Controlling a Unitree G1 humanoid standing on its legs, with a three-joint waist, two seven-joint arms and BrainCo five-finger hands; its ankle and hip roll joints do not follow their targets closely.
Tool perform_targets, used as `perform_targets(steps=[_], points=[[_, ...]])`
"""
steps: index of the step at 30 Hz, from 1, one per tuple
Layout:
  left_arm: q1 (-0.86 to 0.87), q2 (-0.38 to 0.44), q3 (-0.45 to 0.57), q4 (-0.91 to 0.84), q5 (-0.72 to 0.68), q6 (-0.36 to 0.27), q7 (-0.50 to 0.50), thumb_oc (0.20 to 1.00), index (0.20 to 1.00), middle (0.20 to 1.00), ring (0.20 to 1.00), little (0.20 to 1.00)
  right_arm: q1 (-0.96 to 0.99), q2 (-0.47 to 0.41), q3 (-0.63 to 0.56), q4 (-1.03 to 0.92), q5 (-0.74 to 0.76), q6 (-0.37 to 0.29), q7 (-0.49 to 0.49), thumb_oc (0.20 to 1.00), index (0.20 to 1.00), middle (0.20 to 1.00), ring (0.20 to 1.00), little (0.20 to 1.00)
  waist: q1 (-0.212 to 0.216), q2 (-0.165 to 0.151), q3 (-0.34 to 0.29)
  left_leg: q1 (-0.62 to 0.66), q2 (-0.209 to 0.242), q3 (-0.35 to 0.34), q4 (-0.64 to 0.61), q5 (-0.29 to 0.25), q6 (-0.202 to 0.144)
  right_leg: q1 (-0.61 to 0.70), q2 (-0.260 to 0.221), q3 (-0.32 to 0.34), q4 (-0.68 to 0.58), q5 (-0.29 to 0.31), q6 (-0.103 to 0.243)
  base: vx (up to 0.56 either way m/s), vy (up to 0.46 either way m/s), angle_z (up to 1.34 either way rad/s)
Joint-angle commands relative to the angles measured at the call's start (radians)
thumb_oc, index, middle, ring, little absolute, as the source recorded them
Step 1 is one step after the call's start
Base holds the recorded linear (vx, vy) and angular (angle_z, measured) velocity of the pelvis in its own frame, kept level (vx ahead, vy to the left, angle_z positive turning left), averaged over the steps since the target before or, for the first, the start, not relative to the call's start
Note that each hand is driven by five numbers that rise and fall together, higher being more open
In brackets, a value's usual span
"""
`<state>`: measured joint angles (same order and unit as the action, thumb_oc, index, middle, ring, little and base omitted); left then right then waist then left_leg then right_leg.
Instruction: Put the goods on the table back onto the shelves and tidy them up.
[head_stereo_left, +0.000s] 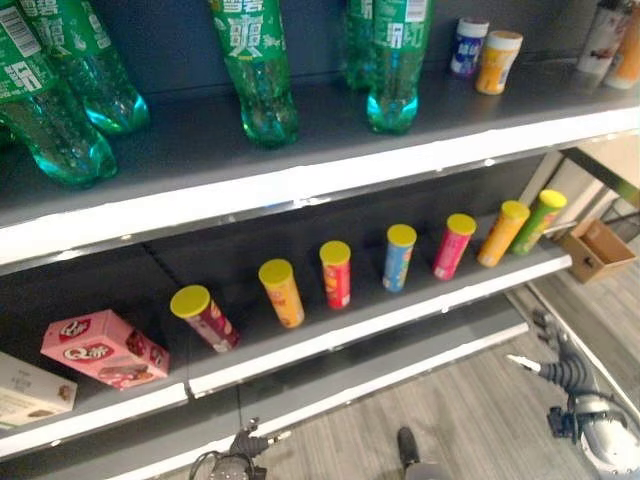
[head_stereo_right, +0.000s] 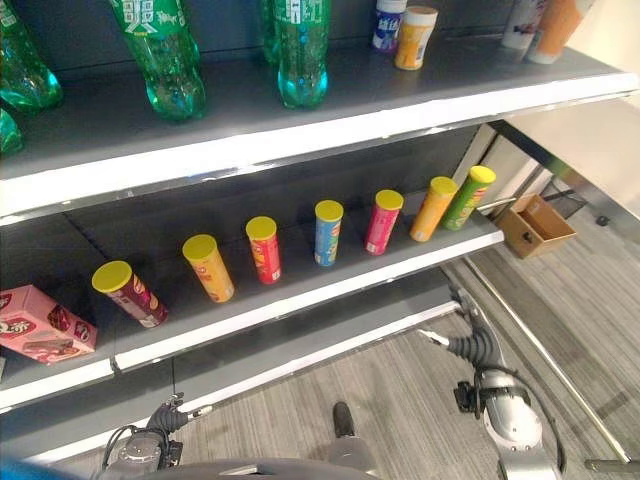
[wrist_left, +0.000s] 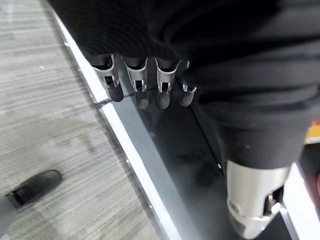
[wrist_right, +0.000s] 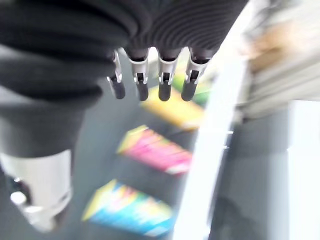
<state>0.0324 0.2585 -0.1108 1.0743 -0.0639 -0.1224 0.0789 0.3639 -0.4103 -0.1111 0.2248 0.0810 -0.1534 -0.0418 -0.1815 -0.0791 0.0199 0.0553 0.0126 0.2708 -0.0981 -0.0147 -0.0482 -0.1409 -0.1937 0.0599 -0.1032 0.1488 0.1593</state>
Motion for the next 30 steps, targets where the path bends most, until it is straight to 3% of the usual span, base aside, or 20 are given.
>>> perform_targets(steps=[1,3,8,11,13,16,17,19,21,24,25,26,27,30], points=[[-0.058,0.029,0.037,-0.002,0.0,-0.024,0.008,1.0,1.0,1.0,1.0,1.0,-0.117,-0.014,0.008,0.037,0.045,-0.018,-0.038,1.0,1.0,1.0,1.0,1.0,0.023,0.027,0.101,-0.026,0.031,-0.131,0.011,-0.047,0.002,0.017,-0.077,-0.009,0.096,-0.049,0.095,-0.03,0.054,-0.05],[-0.062,0.036,0.033,-0.006,-0.002,-0.023,0.011,1.0,1.0,1.0,1.0,1.0,-0.126,0.0,0.011,0.104,0.057,-0.013,-0.046,1.0,1.0,1.0,1.0,1.0,0.022,0.025,0.107,-0.025,0.027,-0.128,0.011,-0.048,0.004,0.012,-0.078,-0.001,0.098,-0.044,0.096,-0.02,0.03,-0.13],[-0.094,0.052,0.0,0.016,-0.003,-0.016,0.015,1.0,1.0,1.0,1.0,1.0,-0.215,0.08,0.096,0.55,0.048,0.047,-0.067,1.0,1.0,1.0,1.0,1.0,0.023,0.02,0.132,-0.03,0.02,-0.115,0.011,-0.048,0.009,-0.016,-0.073,0.02,0.096,-0.021,0.099,-0.03,0.013,-0.11],[-0.113,0.062,-0.02,0.029,-0.002,-0.017,0.014,1.0,1.0,1.0,1.0,1.0,-0.244,0.113,0.125,0.678,0.052,0.064,-0.053,1.0,1.0,1.0,1.0,1.0,0.027,0.018,0.152,-0.031,0.024,-0.091,0.011,-0.047,0.009,-0.052,-0.066,0.009,0.115,0.008,0.101,-0.04,-0.041,-0.39],[-0.129,0.064,-0.028,0.027,-0.006,-0.016,0.013,1.0,1.0,1.0,1.0,1.0,-0.262,0.13,0.133,0.737,0.049,0.072,-0.055,1.0,1.0,1.0,1.0,1.0,0.047,0.032,0.17,-0.031,0.043,-0.064,0.011,-0.045,0.007,-0.065,-0.086,-0.119,0.131,0.005,0.088,-0.07,-0.116,-0.76],[-0.121,0.066,-0.026,0.016,-0.01,-0.011,0.006,1.0,1.0,1.0,1.0,1.0,-0.277,0.138,0.143,0.806,0.022,0.074,-0.069,1.0,1.0,1.0,1.0,1.0,0.094,0.051,0.174,-0.001,0.101,0.039,0.016,-0.061,-0.019,-0.006,-0.164,-0.449,0.116,-0.014,0.078,0.02,-0.14,-0.9],[-0.105,0.069,-0.019,-0.001,-0.014,-0.009,0.004,1.0,1.0,1.0,1.0,1.0,-0.283,0.137,0.15,0.826,0.005,0.08,-0.07,1.0,1.0,1.0,1.0,1.0,0.117,0.035,0.156,0.014,0.118,0.125,0.022,-0.06,-0.031,0.031,-0.198,-0.581,0.094,0.014,0.081,0.07,-0.125,-0.99],[-0.099,0.069,-0.018,-0.004,-0.011,-0.008,0.003,1.0,1.0,1.0,1.0,1.0,-0.287,0.132,0.151,0.833,0.003,0.083,-0.073,1.0,1.0,1.0,1.0,1.0,0.12,0.028,0.148,0.019,0.124,0.156,0.025,-0.056,-0.036,0.04,-0.197,-0.599,0.077,0.023,0.083,0.05,-0.153,-1.7],[-0.096,0.069,-0.015,0.006,-0.001,-0.006,0.002,1.0,1.0,1.0,1.0,1.0,-0.281,0.127,0.146,0.823,0.005,0.085,-0.071,1.0,1.0,1.0,1.0,1.0,0.116,0.023,0.136,0.024,0.143,0.184,0.038,-0.05,-0.052,0.031,-0.182,-0.569,0.073,0.016,0.083,0.14,-0.282,-1.25],[-0.097,0.063,-0.018,-0.003,0.012,-0.012,0.004,1.0,1.0,1.0,1.0,1.0,-0.264,0.112,0.13,0.807,0.025,0.084,-0.073,1.0,1.0,1.0,1.0,1.0,0.094,0.039,0.131,0.045,0.181,0.186,0.041,-0.037,-0.082,0.038,-0.142,-0.522,0.071,-0.01,0.075,0.12,-0.317,-0.89],[-0.095,0.056,-0.027,-0.021,0.009,-0.017,0.003,1.0,1.0,1.0,1.0,1.0,-0.258,0.103,0.123,0.807,0.03,0.079,-0.076,1.0,1.0,1.0,1.0,1.0,0.078,0.057,0.13,0.048,0.213,0.187,0.045,-0.017,-0.099,0.041,-0.111,-0.508,0.074,-0.038,0.058,0.03,-0.185,-0.75],[-0.095,0.055,-0.027,-0.021,0.009,-0.017,0.003,1.0,1.0,1.0,1.0,1.0,-0.258,0.102,0.123,0.807,0.03,0.079,-0.076,1.0,1.0,1.0,1.0,1.0,0.079,0.06,0.129,0.048,0.217,0.187,0.045,-0.015,-0.102,0.042,-0.108,-0.508,0.074,-0.04,0.056,0.05,-0.365,-0.33],[-0.101,0.048,-0.037,-0.034,0.002,-0.018,-0.002,1.0,1.0,1.0,1.0,1.0,-0.257,0.087,0.119,0.815,0.034,0.075,-0.085,1.0,1.0,1.0,1.0,1.0,0.067,0.082,0.128,0.041,0.256,0.184,0.054,0.014,-0.121,0.039,-0.065,-0.49,0.075,-0.077,0.032,0.03,-0.281,-0.05],[-0.107,0.041,-0.039,-0.035,-0.004,-0.019,0.001,1.0,1.0,1.0,1.0,1.0,-0.251,0.072,0.114,0.823,0.041,0.071,-0.092,1.0,1.0,1.0,1.0,1.0,0.06,0.104,0.127,0.038,0.291,0.18,0.067,0.069,-0.144,0.048,-0.023,-0.477,0.067,-0.102,0.01,0.04,-0.244,-0.16]])
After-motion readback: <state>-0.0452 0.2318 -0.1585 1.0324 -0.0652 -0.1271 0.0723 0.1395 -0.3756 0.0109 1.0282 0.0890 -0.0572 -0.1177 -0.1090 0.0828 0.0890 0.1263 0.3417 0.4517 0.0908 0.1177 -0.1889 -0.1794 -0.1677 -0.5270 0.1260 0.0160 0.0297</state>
